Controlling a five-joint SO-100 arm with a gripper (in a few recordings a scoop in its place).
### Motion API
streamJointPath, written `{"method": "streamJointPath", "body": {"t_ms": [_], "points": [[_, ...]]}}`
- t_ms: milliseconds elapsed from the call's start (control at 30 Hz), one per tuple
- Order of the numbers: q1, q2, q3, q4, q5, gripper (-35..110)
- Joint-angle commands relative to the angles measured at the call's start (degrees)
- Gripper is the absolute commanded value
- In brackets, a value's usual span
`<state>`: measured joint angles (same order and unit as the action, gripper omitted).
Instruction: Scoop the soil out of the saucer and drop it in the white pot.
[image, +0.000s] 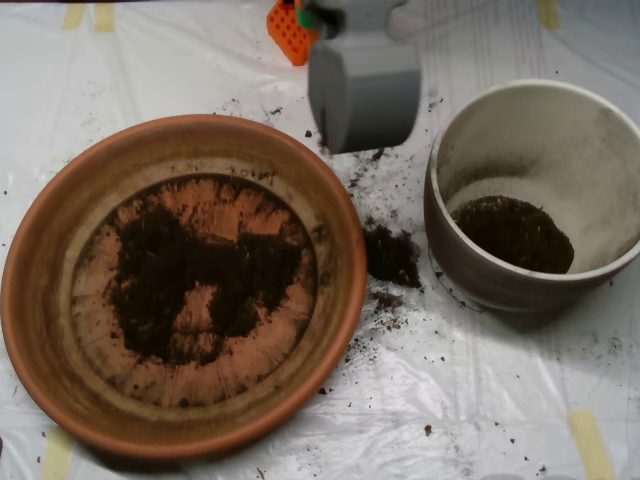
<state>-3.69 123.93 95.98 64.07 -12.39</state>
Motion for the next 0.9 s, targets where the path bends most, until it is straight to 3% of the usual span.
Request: {"method": "streamJointPath", "body": {"t_ms": [0, 400, 633, 867], "points": [[-7.29, -2.46, -9.84, 3.78, -1.05, -1], [-23.82, -21.53, -24.70, 12.04, -2.37, 0], [-25.14, -26.02, -27.25, 17.14, -2.99, 44], [-25.22, -24.96, -25.66, 16.44, -1.93, 44]]}}
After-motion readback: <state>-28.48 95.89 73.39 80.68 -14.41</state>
